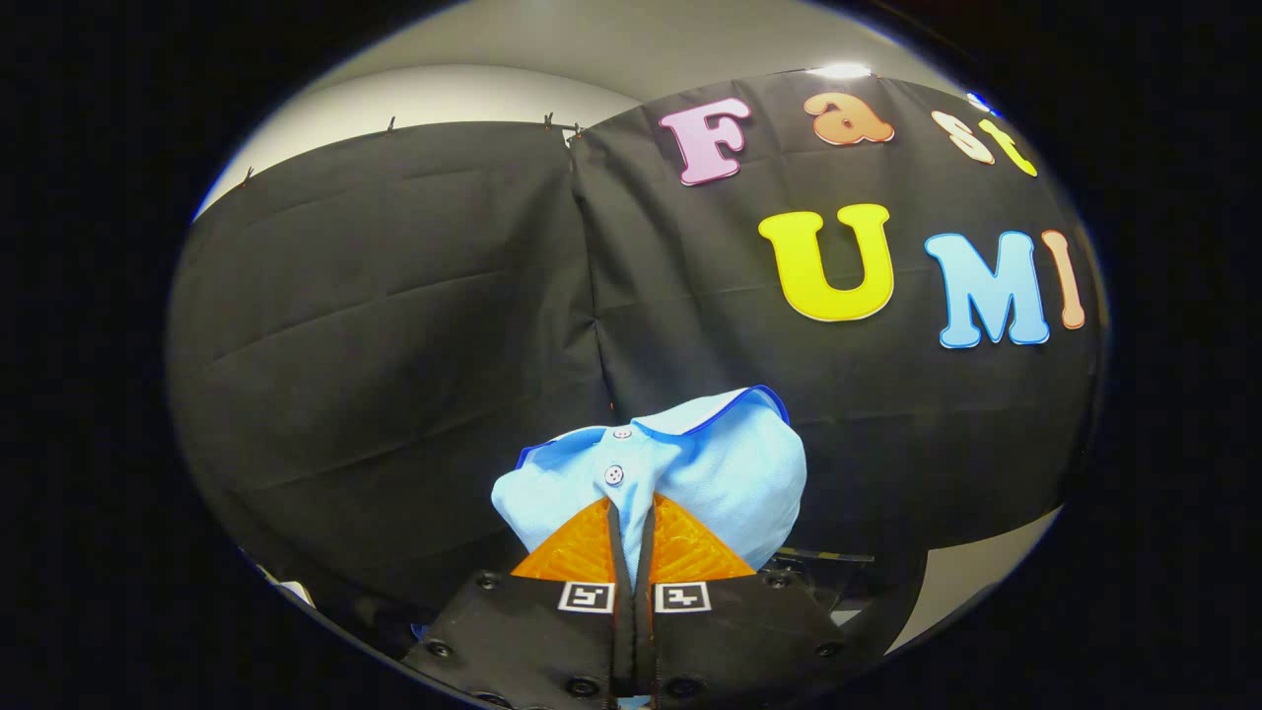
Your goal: Put the clothes into the washing machine and then close the washing machine lid.
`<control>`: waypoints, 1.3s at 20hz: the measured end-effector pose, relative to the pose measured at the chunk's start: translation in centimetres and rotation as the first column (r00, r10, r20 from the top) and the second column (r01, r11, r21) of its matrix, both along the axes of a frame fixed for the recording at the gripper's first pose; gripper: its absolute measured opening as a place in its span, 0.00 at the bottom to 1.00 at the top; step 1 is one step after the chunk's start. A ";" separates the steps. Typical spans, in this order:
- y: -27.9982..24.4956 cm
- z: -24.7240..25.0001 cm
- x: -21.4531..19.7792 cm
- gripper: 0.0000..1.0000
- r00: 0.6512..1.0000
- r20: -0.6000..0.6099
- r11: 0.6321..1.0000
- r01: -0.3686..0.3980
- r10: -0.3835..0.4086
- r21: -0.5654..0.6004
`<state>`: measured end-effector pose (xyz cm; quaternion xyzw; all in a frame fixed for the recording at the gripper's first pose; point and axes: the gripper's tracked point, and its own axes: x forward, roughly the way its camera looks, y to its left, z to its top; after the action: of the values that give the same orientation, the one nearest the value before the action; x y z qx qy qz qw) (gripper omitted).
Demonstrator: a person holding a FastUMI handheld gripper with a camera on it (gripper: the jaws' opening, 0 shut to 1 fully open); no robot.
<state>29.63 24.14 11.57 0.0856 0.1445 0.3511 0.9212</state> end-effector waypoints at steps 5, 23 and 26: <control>0.7 -2.9 0.7 0.01 1.000 -0.030 0.999 0.002 -0.003 -0.036; 2.3 -20.0 3.5 0.01 0.974 -0.220 0.976 0.005 -0.054 -0.218; 2.4 -22.8 4.0 0.01 0.968 -0.241 0.967 0.005 -0.068 -0.255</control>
<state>33.64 26.52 -11.22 0.0136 0.3004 0.2992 0.9056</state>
